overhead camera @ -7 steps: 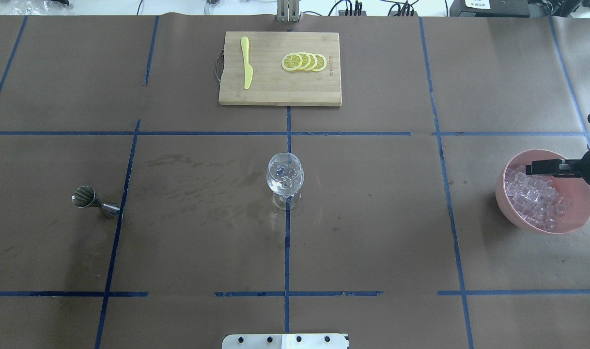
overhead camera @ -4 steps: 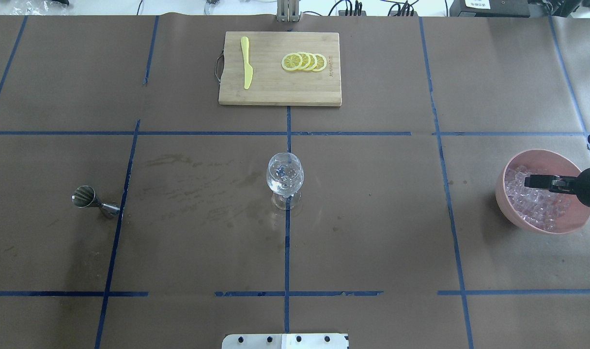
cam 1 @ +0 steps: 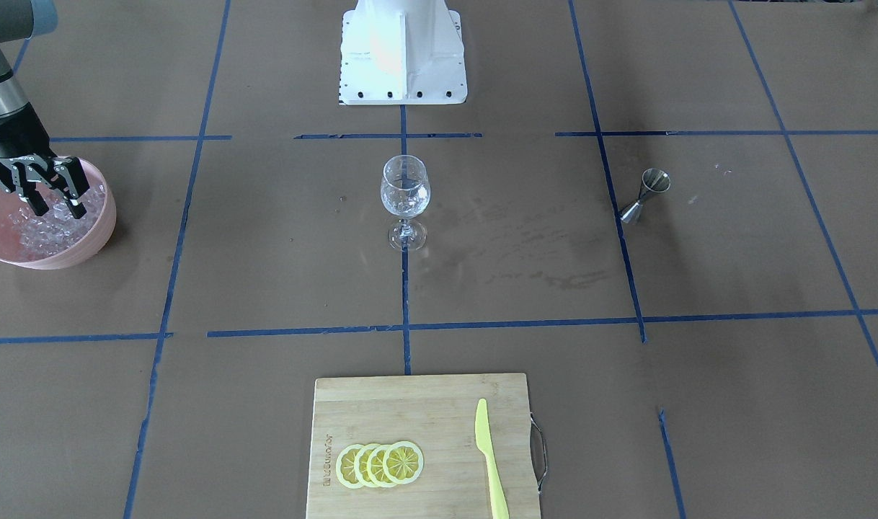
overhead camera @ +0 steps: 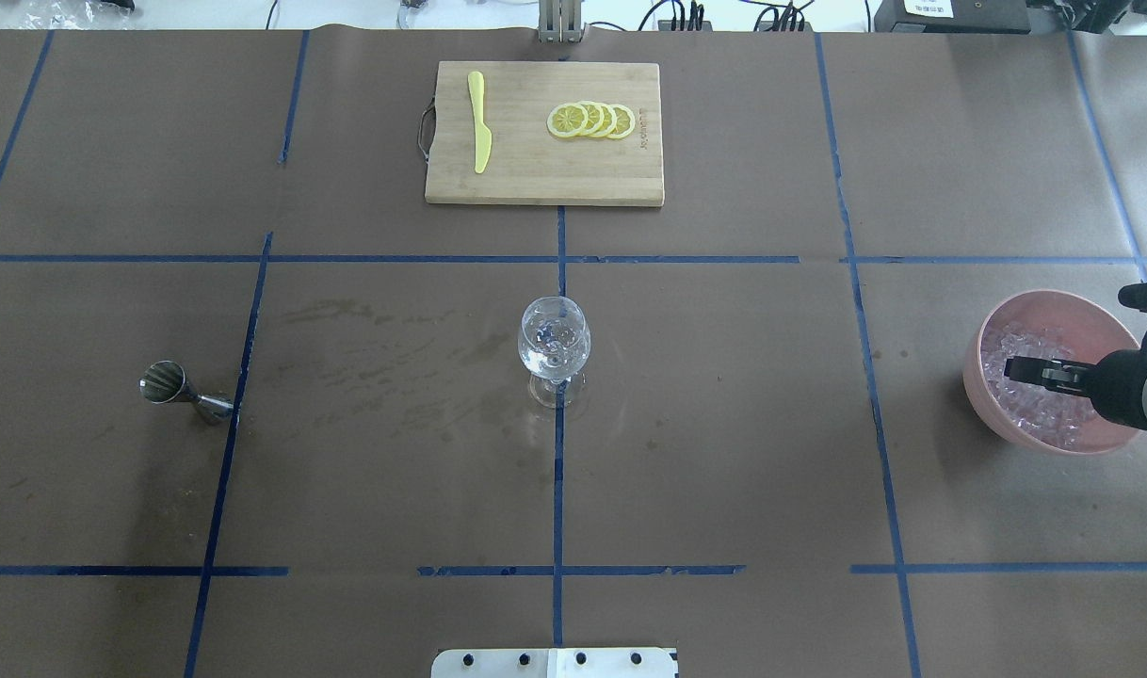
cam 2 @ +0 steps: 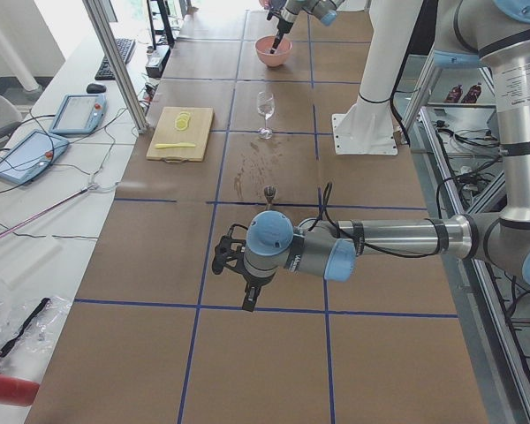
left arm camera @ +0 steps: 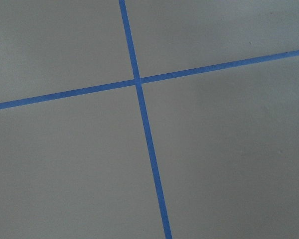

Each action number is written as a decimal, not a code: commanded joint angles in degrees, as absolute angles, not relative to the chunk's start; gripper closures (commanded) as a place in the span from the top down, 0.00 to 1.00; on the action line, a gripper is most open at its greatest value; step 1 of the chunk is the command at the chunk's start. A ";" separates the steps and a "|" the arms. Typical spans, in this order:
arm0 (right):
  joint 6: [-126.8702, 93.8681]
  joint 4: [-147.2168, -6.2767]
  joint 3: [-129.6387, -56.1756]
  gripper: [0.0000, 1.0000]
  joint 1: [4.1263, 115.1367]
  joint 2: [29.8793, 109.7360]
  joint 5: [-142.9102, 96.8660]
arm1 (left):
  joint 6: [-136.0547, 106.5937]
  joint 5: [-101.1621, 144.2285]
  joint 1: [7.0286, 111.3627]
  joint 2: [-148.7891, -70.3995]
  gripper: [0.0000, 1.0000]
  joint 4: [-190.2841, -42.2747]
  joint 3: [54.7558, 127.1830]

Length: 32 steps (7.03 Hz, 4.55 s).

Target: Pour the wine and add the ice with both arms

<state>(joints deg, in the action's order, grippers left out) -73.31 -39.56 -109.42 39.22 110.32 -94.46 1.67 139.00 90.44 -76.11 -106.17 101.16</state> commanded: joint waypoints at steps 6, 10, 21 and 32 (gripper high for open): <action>-68.74 -39.99 -113.98 0.00 38.23 111.88 -93.95 | 1.76 139.04 90.35 -76.11 1.00 -106.17 100.72; -58.45 -41.82 -118.48 0.00 39.11 102.80 -96.31 | 1.93 138.96 90.35 -76.46 1.00 -106.17 100.81; -66.27 -75.56 -117.77 0.00 26.02 58.28 -93.08 | 1.58 138.96 90.26 -77.87 1.00 -106.17 100.28; -66.27 -77.86 -116.98 1.00 24.96 56.25 -93.16 | 1.67 139.04 90.35 -77.61 1.00 -106.17 99.75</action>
